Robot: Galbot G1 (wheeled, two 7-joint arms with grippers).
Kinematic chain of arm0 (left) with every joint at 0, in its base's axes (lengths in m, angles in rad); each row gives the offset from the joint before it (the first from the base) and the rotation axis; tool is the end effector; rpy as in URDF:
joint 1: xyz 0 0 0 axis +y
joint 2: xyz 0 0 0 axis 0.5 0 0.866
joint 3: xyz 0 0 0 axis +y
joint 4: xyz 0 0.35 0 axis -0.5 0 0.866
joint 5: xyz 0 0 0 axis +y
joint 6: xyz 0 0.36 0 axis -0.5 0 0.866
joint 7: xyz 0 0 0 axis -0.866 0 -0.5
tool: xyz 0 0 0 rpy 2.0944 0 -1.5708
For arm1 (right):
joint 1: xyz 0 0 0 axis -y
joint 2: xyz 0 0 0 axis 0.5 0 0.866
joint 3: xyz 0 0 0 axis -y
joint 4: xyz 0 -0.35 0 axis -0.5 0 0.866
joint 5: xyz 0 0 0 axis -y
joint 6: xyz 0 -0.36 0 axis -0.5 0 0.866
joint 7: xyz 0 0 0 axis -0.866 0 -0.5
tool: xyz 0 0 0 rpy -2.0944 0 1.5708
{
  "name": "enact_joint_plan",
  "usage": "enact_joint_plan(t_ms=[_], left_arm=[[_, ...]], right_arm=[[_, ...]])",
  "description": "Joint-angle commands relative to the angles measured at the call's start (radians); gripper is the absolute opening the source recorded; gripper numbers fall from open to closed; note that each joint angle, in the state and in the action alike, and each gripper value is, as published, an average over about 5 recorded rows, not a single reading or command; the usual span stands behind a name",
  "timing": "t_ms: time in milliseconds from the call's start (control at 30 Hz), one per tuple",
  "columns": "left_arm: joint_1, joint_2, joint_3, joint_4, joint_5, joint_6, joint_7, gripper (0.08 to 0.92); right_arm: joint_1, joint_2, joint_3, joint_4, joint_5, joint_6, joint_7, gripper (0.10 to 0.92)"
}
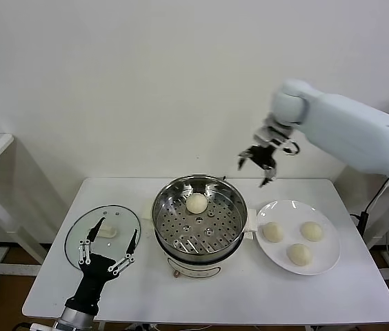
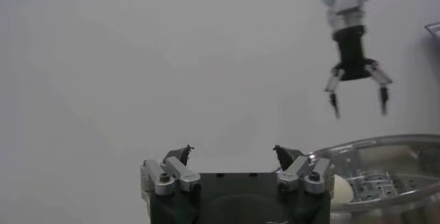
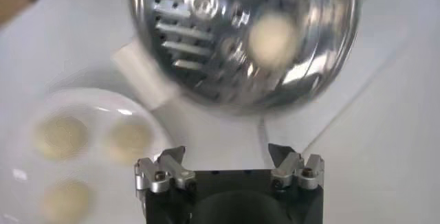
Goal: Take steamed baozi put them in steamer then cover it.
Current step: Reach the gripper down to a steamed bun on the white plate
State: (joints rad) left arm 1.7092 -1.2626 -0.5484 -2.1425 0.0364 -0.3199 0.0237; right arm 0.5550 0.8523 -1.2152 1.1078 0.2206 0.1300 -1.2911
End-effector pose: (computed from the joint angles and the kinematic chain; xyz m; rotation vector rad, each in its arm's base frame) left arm 0.1492 0.0542 -0.3009 0.3343 2.8649 0.4016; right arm 0.5950 -0.0972 -0.0352 1.6429 -1.1856 1.5748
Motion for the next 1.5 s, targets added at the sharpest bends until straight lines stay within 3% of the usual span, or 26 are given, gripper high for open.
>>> enact_joint_plan(t_ms=[33,1200,1500], left_arm=[[-0.001,-0.003,0.005,0.002,0.002,0.006,-0.005,0.823],[0.002,-0.014,-0.009,0.017,0.004,0.0,-0.014,0.823],[0.003,-0.014,-0.011,0.014,0.004,0.0,-0.013,0.823]], right_arm=[[-0.12,-0.188,-0.114,-0.004,0.166,-0.215,0.108,0.823],[-0.386,0.033,0.061,-0.198,0.0,-0.191,0.217,0.823],[-0.39,0.045,0.067,-0.212,-0.018,-0.181,0.221,0.72]])
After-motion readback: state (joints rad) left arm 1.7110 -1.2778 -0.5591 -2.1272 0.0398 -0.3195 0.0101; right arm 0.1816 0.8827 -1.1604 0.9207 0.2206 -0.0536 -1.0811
